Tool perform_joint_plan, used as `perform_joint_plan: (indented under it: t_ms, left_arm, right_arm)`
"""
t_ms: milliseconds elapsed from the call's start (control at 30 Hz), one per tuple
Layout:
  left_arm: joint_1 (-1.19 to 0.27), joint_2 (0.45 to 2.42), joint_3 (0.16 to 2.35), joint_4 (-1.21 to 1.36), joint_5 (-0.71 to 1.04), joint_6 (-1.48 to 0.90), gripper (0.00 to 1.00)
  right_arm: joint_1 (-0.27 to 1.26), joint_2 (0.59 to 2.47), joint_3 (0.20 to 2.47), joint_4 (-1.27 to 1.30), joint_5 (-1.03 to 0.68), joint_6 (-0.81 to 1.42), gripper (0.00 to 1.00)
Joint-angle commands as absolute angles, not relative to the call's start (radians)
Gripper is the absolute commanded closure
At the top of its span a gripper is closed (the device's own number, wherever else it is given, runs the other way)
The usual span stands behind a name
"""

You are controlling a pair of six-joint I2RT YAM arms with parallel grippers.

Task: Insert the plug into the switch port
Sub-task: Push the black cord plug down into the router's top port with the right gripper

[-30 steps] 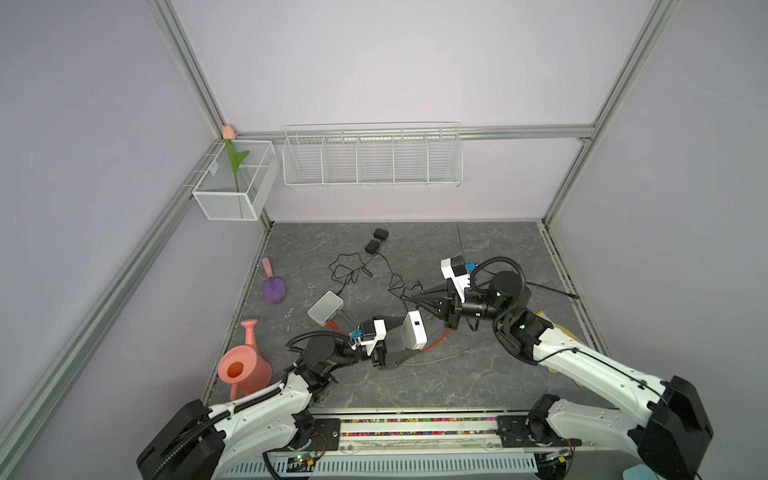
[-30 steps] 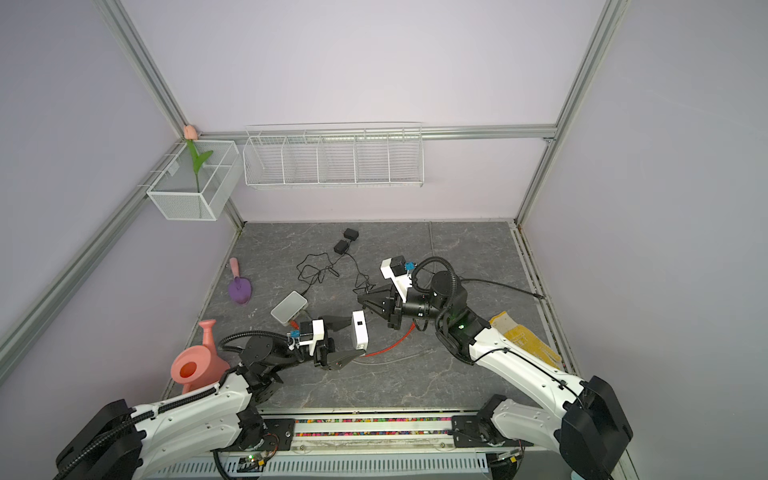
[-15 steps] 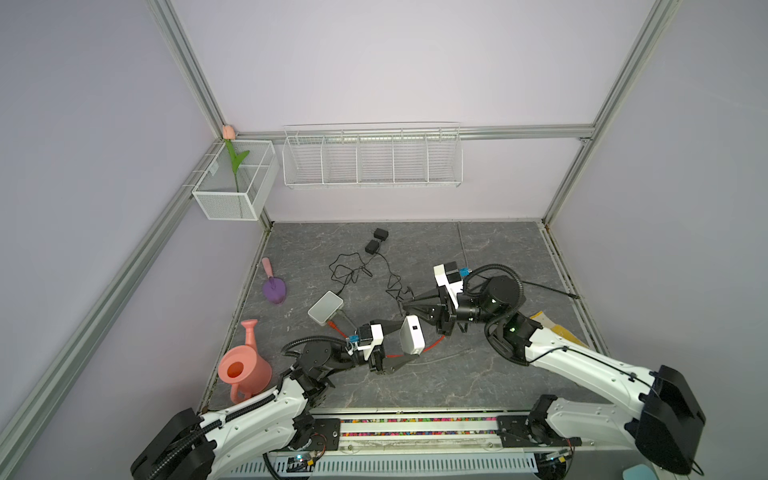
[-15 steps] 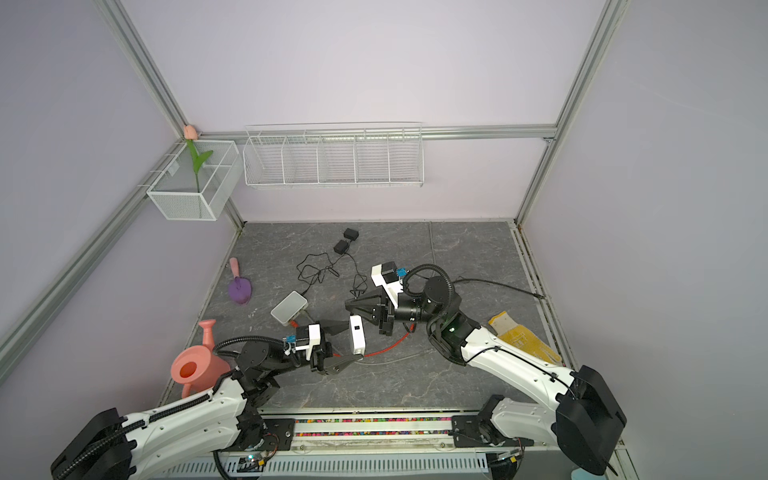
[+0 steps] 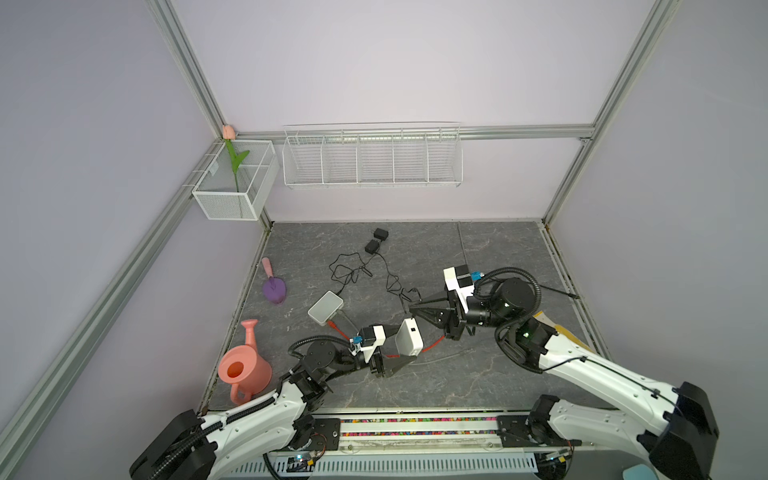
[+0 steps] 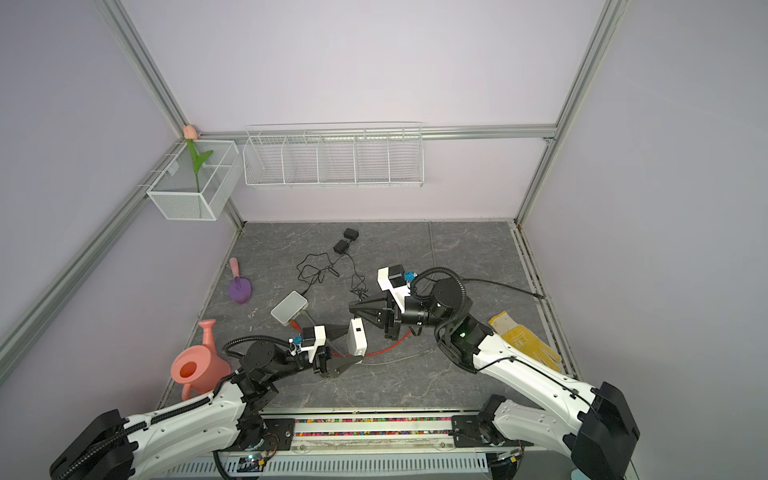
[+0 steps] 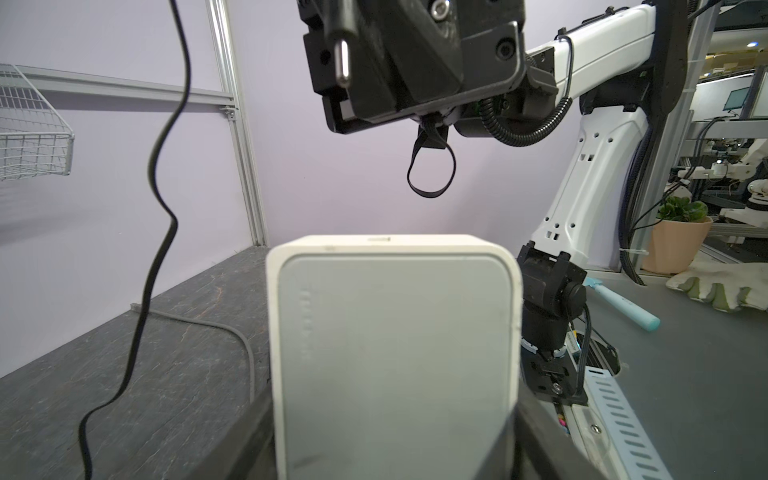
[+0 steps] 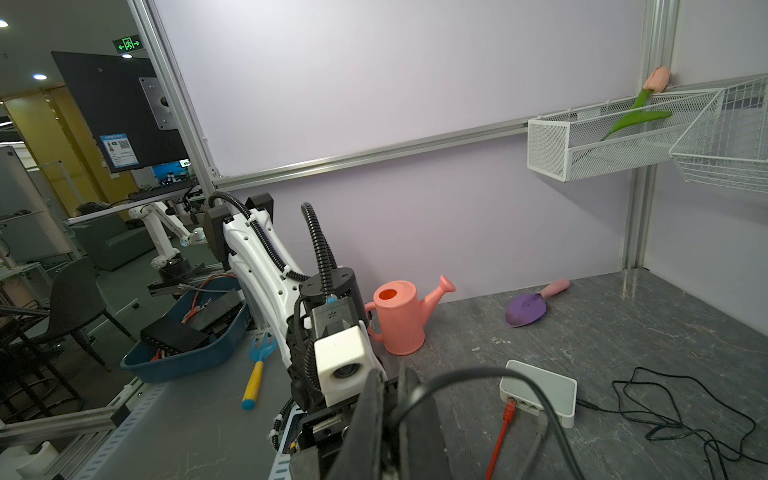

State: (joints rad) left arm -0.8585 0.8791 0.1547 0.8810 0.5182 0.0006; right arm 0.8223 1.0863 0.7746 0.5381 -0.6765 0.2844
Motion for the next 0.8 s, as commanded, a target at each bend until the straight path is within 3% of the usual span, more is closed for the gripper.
perform_joint_plan:
  t_ms: [0,767]
  left_arm:
    - [-0.862,0.876,0.160,0.923,0.498,-0.001,1.00]
    - [-0.861,0.840,0.171,0.913,0.492,-0.020,1.00]
  right_arm:
    - [0.839,1.074,0.786,0.483,-0.659,0.243,0.93]
    - [0.878,1.053,0.743,0.356,-0.552,0.156,0.93]
